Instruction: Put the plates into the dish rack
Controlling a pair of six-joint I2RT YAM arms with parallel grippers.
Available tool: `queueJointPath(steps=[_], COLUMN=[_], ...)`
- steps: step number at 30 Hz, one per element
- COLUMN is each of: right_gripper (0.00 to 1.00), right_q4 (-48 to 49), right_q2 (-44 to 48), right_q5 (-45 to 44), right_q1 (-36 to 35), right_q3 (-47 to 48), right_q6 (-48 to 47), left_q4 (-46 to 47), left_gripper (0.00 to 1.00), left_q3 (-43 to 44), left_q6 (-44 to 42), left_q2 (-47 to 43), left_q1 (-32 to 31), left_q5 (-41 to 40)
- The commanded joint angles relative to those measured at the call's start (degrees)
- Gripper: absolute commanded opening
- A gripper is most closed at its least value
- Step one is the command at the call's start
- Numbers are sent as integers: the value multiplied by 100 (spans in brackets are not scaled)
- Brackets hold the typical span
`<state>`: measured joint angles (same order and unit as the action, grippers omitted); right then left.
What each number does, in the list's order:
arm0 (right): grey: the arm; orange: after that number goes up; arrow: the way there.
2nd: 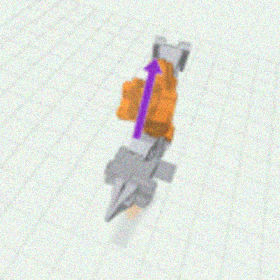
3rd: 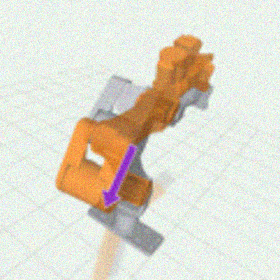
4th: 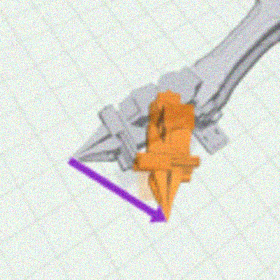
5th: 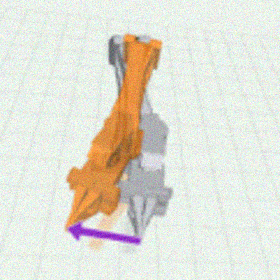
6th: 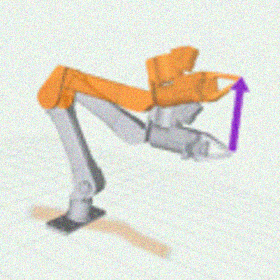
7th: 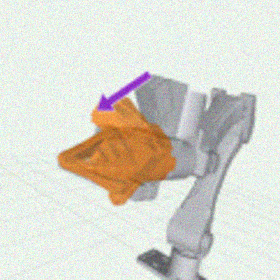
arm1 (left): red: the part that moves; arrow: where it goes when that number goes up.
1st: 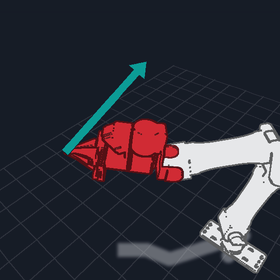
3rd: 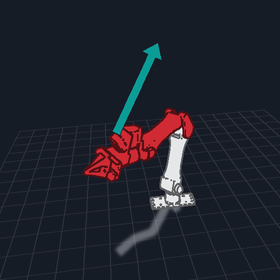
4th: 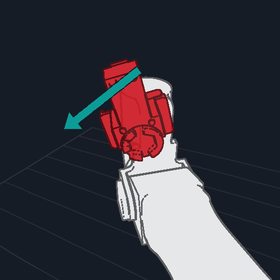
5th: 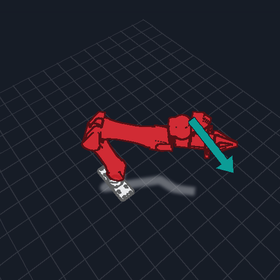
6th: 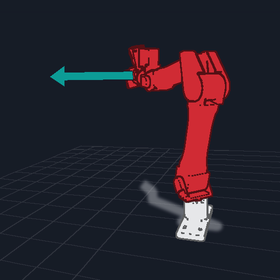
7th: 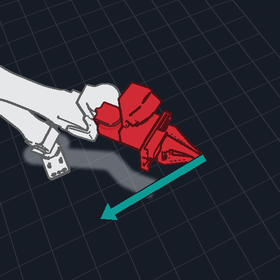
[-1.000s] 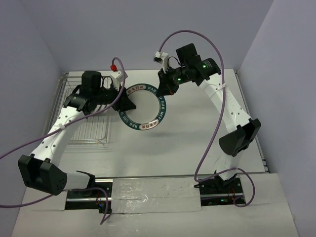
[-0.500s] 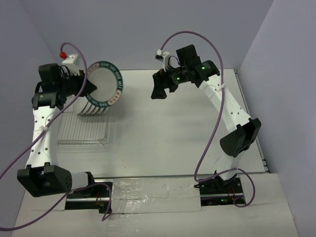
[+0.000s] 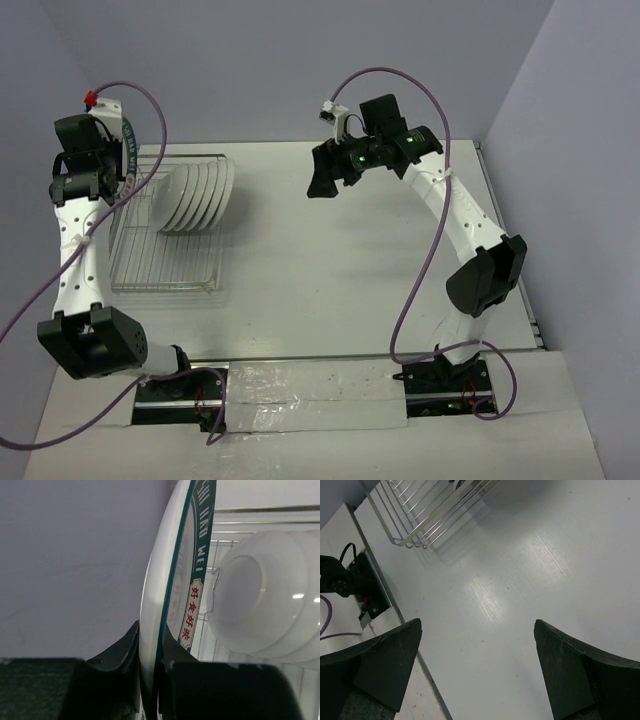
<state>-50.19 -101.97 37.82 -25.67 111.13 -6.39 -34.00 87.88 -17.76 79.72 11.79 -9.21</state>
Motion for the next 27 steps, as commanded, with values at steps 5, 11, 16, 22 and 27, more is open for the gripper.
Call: queueJointPath(steps=[5,11,16,22,27], right_gripper=[100,100,100,100,100], right_q4=[247,124,71,63,45], right_q2=[-112,-288,-341,-393,-464], right_q5=[129,155,155,182,217], right_q1=[159,203,247,334,379], right_q3=[-127,22,5,-13,31], right_q6=[7,-55,-99,-99,-90], left_q4=[1018,1009,992,1018,1141], left_gripper=[0,0,0,0,0], left_q3=[-165,-201,-201,-288,-525], left_q6=[-500,-351,-211,-167,-158], left_q2=[368,737,992,1195,1274], left_q1=[34,34,34,34,-28], left_q5=[-608,-371,-283,-274,-292])
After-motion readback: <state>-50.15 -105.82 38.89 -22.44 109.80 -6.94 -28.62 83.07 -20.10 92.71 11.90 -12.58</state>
